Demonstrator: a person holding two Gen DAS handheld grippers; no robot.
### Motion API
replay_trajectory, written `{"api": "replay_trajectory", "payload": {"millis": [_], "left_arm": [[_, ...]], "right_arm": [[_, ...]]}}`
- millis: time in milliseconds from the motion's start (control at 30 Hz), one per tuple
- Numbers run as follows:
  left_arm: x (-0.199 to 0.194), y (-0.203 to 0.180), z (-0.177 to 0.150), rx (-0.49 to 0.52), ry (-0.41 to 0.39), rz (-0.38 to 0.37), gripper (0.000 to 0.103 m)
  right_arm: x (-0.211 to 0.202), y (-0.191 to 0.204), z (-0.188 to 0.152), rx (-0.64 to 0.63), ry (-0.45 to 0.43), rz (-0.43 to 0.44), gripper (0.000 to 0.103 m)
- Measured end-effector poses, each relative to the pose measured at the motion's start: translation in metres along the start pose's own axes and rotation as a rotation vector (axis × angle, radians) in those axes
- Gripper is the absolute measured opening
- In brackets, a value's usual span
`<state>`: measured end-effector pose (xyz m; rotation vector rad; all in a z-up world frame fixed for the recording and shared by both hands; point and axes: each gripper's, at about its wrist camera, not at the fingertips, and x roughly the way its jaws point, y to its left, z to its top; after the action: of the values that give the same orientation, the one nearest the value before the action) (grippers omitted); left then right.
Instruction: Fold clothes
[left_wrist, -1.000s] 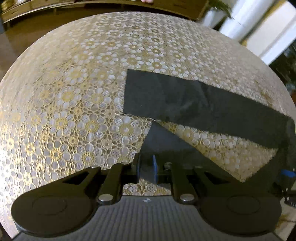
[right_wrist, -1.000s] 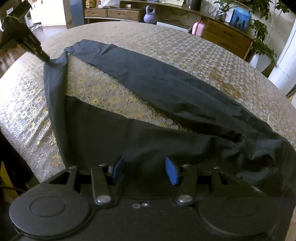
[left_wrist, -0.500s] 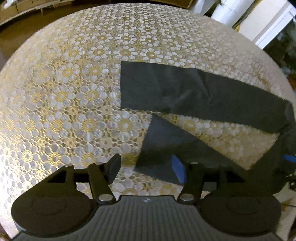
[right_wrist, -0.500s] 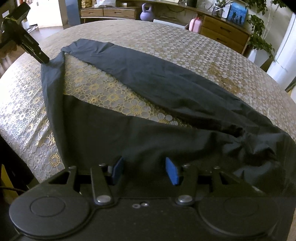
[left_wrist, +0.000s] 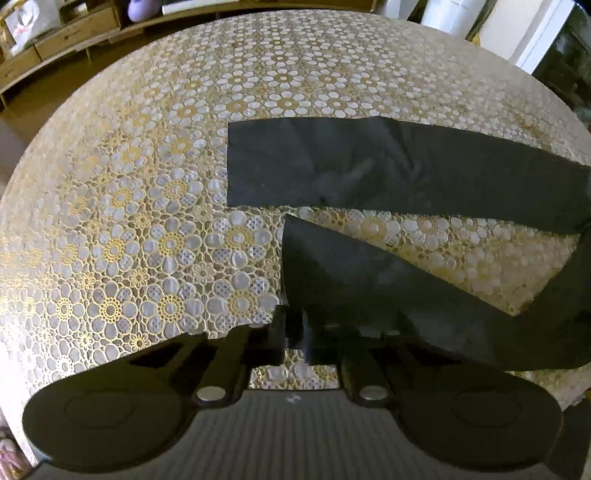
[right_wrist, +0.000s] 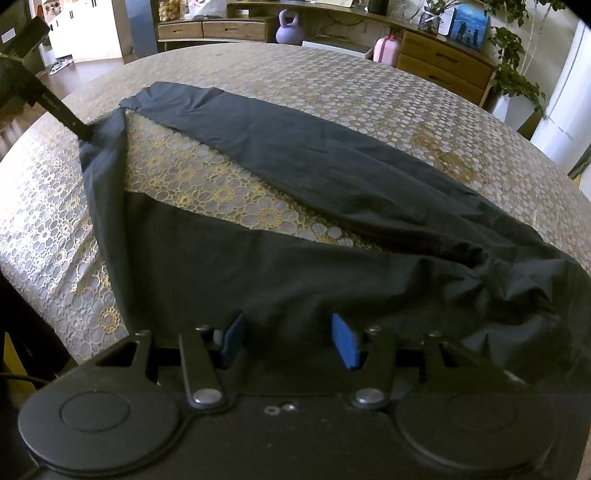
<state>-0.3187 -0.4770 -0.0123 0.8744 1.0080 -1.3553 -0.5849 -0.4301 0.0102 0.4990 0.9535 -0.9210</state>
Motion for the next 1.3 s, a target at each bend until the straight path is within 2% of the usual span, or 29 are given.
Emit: {"api": "replay_trajectory", "payload": {"millis": [233,400,533,600,700,767,867,933,967,1033,1300], "left_arm": [[-0.025,0.020,-0.023,-0.059,-0.060,-0.025,0.003],[-0.043,0.048,-0.051,-0.133,-0.051,-0.038,0.002],[-0.050,0.049,-0.077,-0.134,-0.014,-0.068,0.003],[-0.051,0.045,-0.081,-0.116,-0.017,-0.084,0.003],[-0.055,0.036,-0.074,-0.096,-0.048,-0.112,0.004],[-0.056,0.030,-0.066,-0.080,-0.060,-0.127,0.007],[-0.056,0.021,-0.056,-0.060,-0.076,-0.139,0.015],[-0.050,0.018,-0.050,-0.059,-0.081,-0.133,0.030],[-0.047,0.018,-0.047,-0.063,-0.084,-0.134,0.033],[-0.042,0.020,-0.042,-0.076,-0.089,-0.142,0.059],[-0.019,0.021,-0.034,-0.090,-0.067,-0.163,0.060]], "right_arm": [[-0.001,-0.004,-0.004,0.018,-0.005,0.000,0.103],[-0.001,-0.007,-0.005,0.030,-0.008,0.003,0.103],[0.000,-0.006,-0.003,0.021,0.001,-0.003,0.103],[-0.002,0.000,0.004,-0.014,-0.003,-0.024,0.103],[-0.008,0.019,0.024,-0.117,-0.074,0.034,0.103],[0.000,0.033,0.042,-0.177,-0.073,0.056,0.103],[0.015,0.055,0.067,-0.260,-0.059,0.099,0.103],[0.025,0.067,0.079,-0.303,-0.041,0.147,0.103],[0.030,0.073,0.084,-0.323,-0.033,0.166,0.103],[0.040,0.081,0.090,-0.349,-0.010,0.208,0.103],[0.054,0.101,0.097,-0.407,0.053,0.294,0.103]]}}
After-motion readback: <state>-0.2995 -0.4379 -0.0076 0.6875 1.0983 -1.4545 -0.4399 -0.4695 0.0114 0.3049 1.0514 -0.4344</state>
